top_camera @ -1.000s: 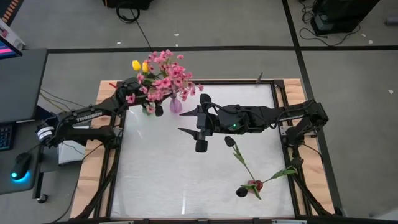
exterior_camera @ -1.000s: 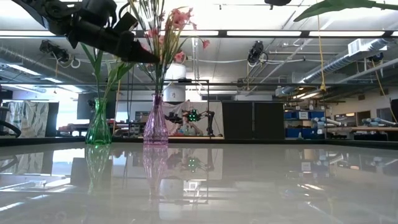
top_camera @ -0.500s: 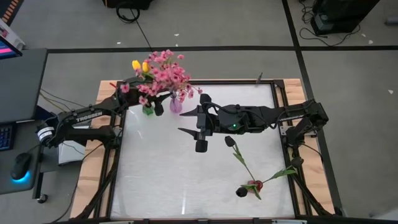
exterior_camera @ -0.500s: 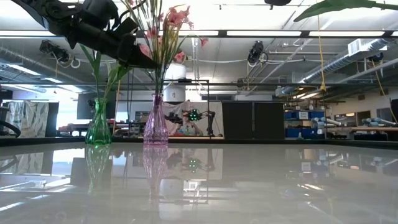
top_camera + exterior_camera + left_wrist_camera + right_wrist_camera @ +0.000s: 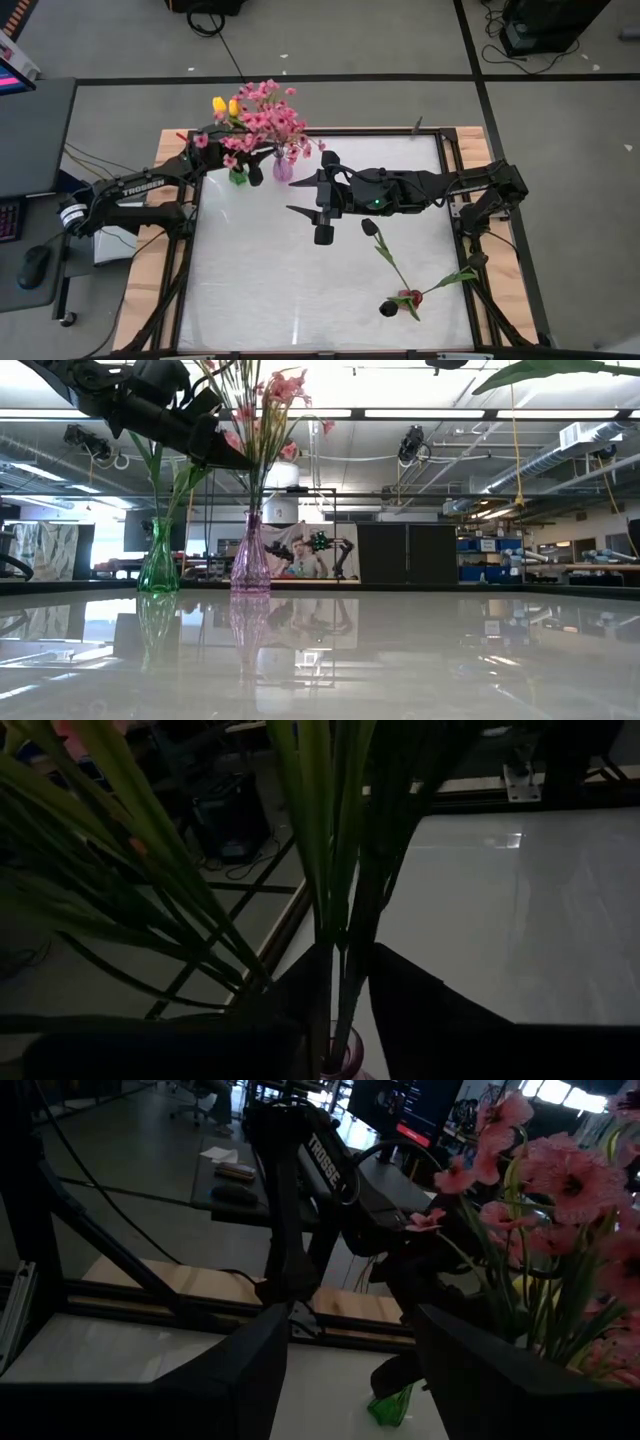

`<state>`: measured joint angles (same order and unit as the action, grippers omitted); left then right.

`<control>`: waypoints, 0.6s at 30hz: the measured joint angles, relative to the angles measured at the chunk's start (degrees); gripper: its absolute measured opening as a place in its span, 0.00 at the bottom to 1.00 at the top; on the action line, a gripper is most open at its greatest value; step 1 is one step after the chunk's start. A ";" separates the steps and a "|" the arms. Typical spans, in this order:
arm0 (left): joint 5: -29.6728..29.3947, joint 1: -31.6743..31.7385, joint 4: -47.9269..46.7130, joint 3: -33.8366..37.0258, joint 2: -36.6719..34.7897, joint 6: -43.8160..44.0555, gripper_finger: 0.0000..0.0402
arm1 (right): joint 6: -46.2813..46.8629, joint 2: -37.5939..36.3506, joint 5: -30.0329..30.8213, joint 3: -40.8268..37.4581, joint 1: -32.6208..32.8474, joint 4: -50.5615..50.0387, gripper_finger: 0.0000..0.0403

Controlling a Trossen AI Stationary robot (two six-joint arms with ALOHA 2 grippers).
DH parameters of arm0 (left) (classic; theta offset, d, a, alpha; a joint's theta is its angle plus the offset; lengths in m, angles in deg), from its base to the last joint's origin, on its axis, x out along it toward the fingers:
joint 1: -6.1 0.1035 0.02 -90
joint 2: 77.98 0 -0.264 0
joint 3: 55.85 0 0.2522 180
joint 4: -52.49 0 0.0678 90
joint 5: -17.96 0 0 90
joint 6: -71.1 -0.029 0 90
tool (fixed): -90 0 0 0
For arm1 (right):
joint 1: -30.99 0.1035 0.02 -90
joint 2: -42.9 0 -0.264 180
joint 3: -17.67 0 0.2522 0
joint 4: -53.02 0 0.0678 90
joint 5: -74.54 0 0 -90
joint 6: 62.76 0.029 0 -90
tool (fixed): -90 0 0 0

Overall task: Sort flowers into vase by color
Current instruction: Put the pink flowers into the purple vase

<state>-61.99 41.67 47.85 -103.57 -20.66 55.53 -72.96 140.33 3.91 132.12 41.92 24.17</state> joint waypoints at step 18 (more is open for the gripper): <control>0.01 -0.01 -1.37 0.00 0.00 0.01 0.06 | -0.01 0.00 0.00 -0.01 0.01 0.00 0.56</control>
<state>-61.97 41.66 46.49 -103.57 -20.66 55.54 -72.97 140.33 3.90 132.11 41.93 24.17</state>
